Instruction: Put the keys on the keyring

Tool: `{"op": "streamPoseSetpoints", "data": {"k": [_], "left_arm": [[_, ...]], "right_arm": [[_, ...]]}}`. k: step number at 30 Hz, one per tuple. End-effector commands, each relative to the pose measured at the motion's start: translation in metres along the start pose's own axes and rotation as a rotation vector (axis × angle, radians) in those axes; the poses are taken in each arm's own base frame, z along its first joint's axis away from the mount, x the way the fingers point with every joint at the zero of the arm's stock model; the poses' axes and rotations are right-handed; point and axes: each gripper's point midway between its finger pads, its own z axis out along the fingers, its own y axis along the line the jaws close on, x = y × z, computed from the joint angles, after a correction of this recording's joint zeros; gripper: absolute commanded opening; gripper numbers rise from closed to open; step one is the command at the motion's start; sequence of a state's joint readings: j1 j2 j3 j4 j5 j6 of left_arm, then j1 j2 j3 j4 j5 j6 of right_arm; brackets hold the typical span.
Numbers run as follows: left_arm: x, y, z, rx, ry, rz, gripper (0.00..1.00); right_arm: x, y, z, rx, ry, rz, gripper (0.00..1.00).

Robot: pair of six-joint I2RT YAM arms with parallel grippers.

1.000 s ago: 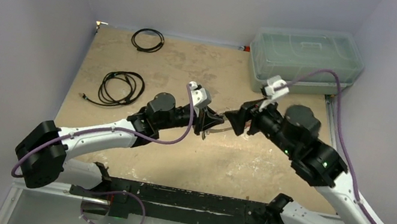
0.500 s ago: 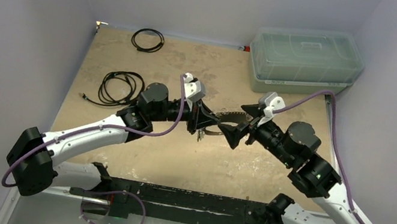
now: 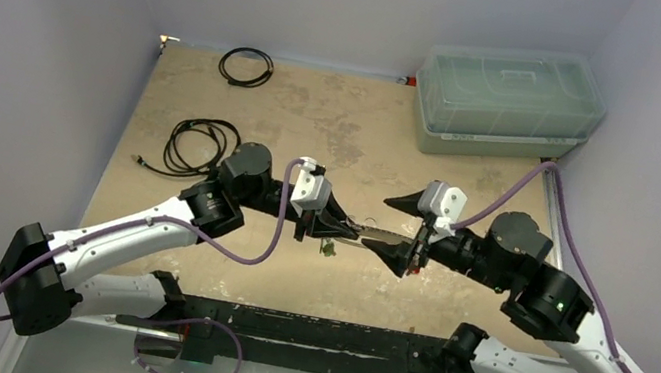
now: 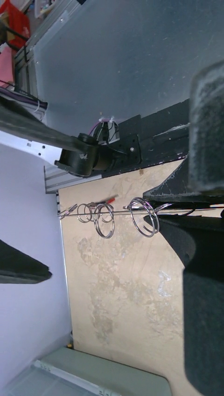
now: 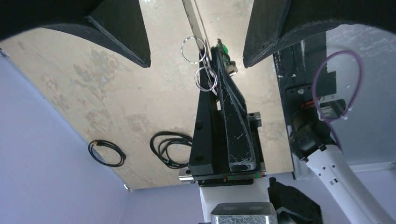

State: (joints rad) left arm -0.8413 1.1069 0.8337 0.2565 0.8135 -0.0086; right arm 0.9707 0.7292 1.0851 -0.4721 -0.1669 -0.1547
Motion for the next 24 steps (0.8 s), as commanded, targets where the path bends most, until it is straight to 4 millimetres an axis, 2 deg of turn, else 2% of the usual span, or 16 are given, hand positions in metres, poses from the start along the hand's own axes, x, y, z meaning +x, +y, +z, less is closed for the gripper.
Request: {"op": "streamPoseSetpoints", "data": {"k": [1,5,8,10,15,20,24], "left_arm": [[-0.024,-0.017,-0.004,0.098,-0.047,0.172,0.00],[-0.034,-0.021,-0.007,0.102,-0.071,0.203,0.00],[-0.036,-0.024,-0.008,0.113,-0.079,0.211,0.00],[-0.037,-0.024,-0.008,0.114,-0.082,0.209,0.00],[-0.041,-0.028,-0.010,0.122,-0.102,0.219,0.00],[-0.045,-0.031,-0.014,0.111,-0.123,0.238,0.00],[-0.045,-0.032,-0.014,0.108,-0.125,0.241,0.00]], "right_arm": [[-0.005,0.004,-0.018,0.004,0.017,-0.052,0.75],[0.007,0.016,-0.015,-0.049,0.077,-0.041,0.72],[0.012,0.022,-0.010,-0.079,0.114,-0.028,0.67],[0.013,0.023,-0.004,-0.090,0.136,-0.028,0.62],[0.016,0.020,0.002,-0.069,0.162,-0.047,0.40],[0.022,0.024,0.005,-0.089,0.191,-0.047,0.35],[0.030,0.025,0.009,-0.100,0.215,-0.067,0.11]]}}
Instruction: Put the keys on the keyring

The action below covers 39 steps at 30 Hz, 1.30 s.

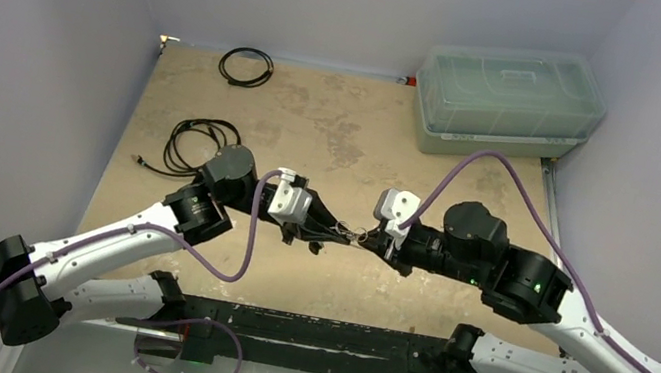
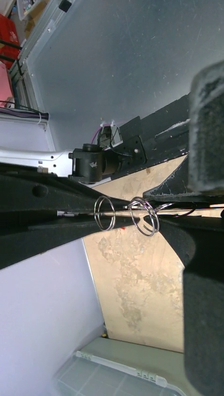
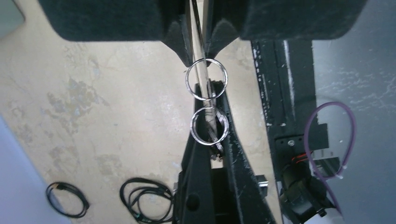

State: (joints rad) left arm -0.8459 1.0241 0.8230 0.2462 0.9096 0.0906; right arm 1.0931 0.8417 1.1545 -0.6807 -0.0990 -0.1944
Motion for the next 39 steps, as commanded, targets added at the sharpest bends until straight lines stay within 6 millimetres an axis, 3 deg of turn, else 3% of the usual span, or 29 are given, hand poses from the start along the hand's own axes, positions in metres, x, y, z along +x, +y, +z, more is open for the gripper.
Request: {"op": "streamPoseSetpoints", "data": {"k": [1,6,9,10,11,13,17,22,27,39], "left_arm": [[-0.026,-0.003,-0.001,0.007,-0.073,0.097,0.00],[-0.027,-0.001,-0.001,-0.016,-0.075,0.090,0.03],[-0.025,0.006,-0.002,-0.083,-0.069,0.077,0.44],[-0.025,0.011,-0.003,-0.125,-0.064,0.074,0.69],[-0.023,0.016,-0.005,-0.174,-0.058,0.071,0.80],[-0.023,0.027,-0.012,-0.281,-0.055,0.077,0.87],[-0.027,0.040,-0.030,-0.457,-0.075,0.079,0.90],[-0.026,0.039,-0.039,-0.518,-0.111,0.049,0.86],[-0.016,0.041,-0.033,-0.514,-0.108,-0.027,0.75],[0.010,0.058,-0.015,-0.529,-0.115,-0.063,0.62]], "right_arm": [[-0.010,-0.003,-0.001,0.009,-0.015,-0.035,0.02],[-0.013,-0.012,-0.001,0.061,-0.019,-0.055,0.00],[-0.017,-0.030,-0.003,0.152,-0.017,-0.065,0.00],[-0.019,-0.037,-0.003,0.195,-0.016,-0.069,0.00],[-0.020,-0.046,-0.005,0.244,-0.015,-0.068,0.00],[-0.023,-0.059,-0.009,0.321,-0.018,-0.067,0.00],[-0.029,-0.078,-0.016,0.435,-0.030,-0.059,0.00],[-0.035,-0.085,-0.016,0.471,-0.033,-0.056,0.00],[-0.037,-0.087,-0.014,0.478,-0.030,-0.046,0.00],[-0.043,-0.076,-0.009,0.412,-0.057,-0.034,0.00]]}}
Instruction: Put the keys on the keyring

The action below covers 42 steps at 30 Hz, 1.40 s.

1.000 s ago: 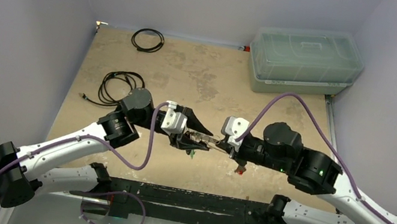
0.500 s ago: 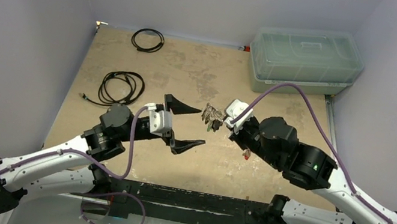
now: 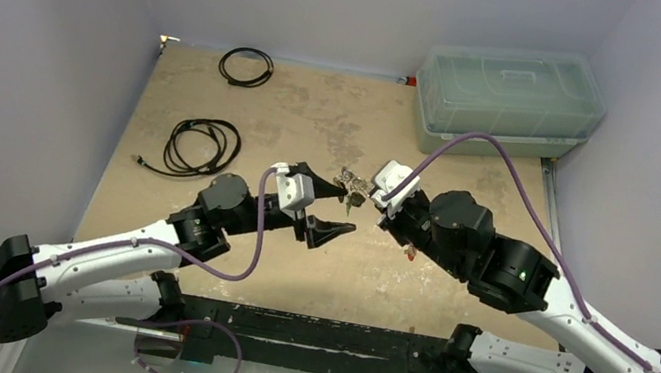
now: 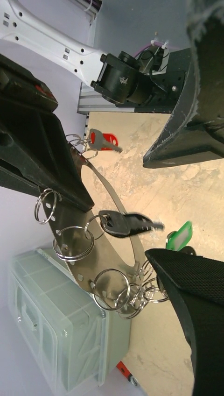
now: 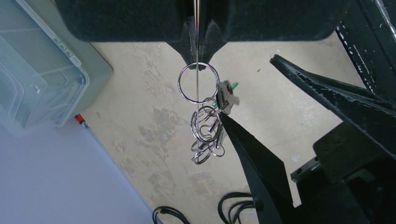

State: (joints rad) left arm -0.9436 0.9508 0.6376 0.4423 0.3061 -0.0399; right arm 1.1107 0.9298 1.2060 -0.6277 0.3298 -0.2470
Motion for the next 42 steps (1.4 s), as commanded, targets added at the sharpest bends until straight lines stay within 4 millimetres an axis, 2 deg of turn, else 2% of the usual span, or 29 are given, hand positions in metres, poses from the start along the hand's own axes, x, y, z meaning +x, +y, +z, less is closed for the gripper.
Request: {"op": "streamPoseSetpoints", "data": {"k": [1,4,7,12,18,20,23,24,32,37,42], "left_arm": [[-0.014,0.003,0.007,-0.014,-0.077,0.003,0.61],[-0.011,0.003,0.010,-0.006,-0.073,0.005,0.58],[-0.010,0.003,0.013,0.001,-0.077,0.009,0.52],[-0.006,0.006,0.017,-0.011,-0.068,0.016,0.48],[-0.005,0.003,0.023,0.017,-0.071,0.009,0.35],[-0.005,0.002,0.023,0.024,-0.072,0.011,0.25],[-0.006,0.002,0.024,0.025,-0.067,0.012,0.02],[-0.006,0.002,0.024,0.026,-0.064,0.012,0.00],[-0.007,-0.003,0.014,0.030,-0.018,-0.036,0.00],[-0.021,-0.005,0.000,0.011,0.044,-0.075,0.00],[-0.037,0.012,-0.018,-0.110,0.098,-0.061,0.00]], "right_arm": [[-0.036,-0.007,-0.009,0.003,-0.123,0.049,0.00],[-0.035,-0.003,-0.008,-0.015,-0.122,0.052,0.00],[-0.034,-0.001,-0.007,-0.024,-0.122,0.053,0.00],[-0.035,0.002,-0.008,-0.042,-0.130,0.057,0.00],[-0.035,0.004,-0.007,-0.052,-0.131,0.059,0.00],[-0.035,0.005,-0.006,-0.054,-0.130,0.060,0.00],[-0.034,0.005,-0.006,-0.053,-0.133,0.066,0.00],[-0.035,0.005,-0.006,-0.052,-0.135,0.071,0.00],[-0.034,0.008,-0.001,-0.044,-0.161,0.138,0.00],[-0.027,0.020,0.008,-0.071,-0.183,0.203,0.00],[-0.020,0.036,0.020,-0.117,-0.178,0.220,0.00]]}}
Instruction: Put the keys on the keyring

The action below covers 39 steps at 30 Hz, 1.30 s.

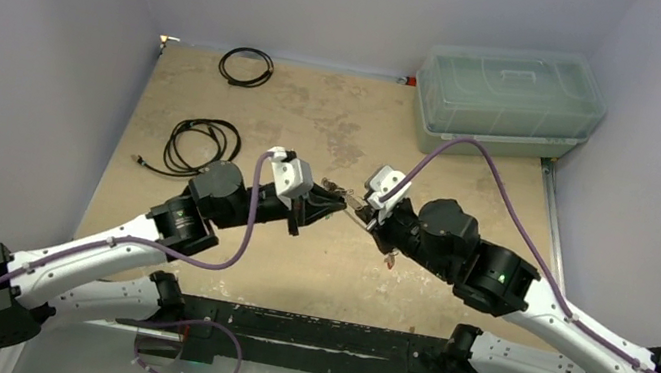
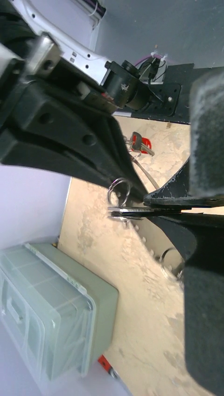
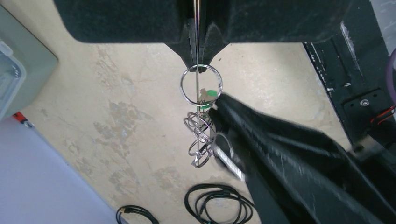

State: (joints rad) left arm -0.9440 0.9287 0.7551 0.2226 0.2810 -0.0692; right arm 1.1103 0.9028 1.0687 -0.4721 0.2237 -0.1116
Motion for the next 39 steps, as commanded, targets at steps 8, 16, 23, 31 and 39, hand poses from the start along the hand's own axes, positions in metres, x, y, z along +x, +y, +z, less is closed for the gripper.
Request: {"op": "streamPoseSetpoints", "data": {"k": [8,16,23,31,39], "left_arm": [[-0.027,0.020,-0.029,-0.169,0.082,-0.013,0.00],[-0.013,0.046,-0.038,-0.320,0.206,-0.016,0.00],[0.003,0.049,-0.037,-0.340,0.276,-0.040,0.00],[0.015,0.055,-0.036,-0.372,0.310,-0.048,0.00],[0.050,0.053,-0.034,-0.378,0.396,-0.101,0.00]], "right_arm": [[-0.019,0.019,0.018,-0.073,-0.114,0.073,0.00],[0.002,0.024,0.037,-0.061,-0.074,0.114,0.13],[0.031,0.038,0.051,-0.086,-0.003,0.195,0.46],[0.040,0.034,0.043,-0.059,0.021,0.219,0.70],[0.048,0.018,0.029,0.027,0.026,0.260,0.87]]}}
